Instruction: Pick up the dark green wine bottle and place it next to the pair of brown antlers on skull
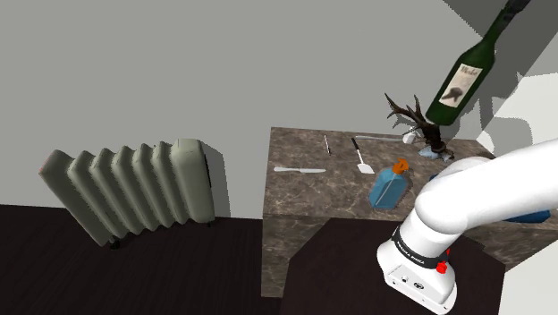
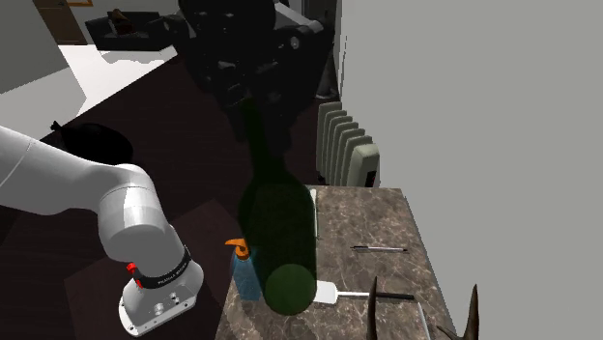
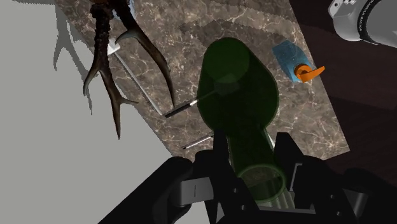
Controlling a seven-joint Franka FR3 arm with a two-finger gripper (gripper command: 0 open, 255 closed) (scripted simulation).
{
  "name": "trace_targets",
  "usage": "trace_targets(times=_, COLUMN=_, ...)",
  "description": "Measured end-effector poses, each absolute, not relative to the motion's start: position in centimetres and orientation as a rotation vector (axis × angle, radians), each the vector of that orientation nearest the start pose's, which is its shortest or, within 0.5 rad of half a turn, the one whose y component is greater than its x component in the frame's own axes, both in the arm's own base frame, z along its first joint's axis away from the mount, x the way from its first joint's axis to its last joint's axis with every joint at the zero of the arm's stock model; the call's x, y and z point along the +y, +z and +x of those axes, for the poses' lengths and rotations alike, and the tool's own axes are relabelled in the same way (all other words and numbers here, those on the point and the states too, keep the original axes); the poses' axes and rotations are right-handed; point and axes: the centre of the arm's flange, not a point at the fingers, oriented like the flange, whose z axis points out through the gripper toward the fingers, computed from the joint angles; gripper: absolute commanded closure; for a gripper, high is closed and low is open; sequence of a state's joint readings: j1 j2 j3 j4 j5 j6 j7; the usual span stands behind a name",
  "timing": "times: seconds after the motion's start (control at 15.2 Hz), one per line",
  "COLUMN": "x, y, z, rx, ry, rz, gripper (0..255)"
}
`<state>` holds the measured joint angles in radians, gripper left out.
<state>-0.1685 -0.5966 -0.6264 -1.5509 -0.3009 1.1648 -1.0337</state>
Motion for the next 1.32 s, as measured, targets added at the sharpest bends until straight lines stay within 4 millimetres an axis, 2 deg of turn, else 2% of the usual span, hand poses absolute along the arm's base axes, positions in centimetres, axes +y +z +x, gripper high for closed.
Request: trace_targets(times=1.32, x=-35.1, y=67.4, z=10.5, rx=-0.275, ry=-0.173, rz=-3.153, gripper=255)
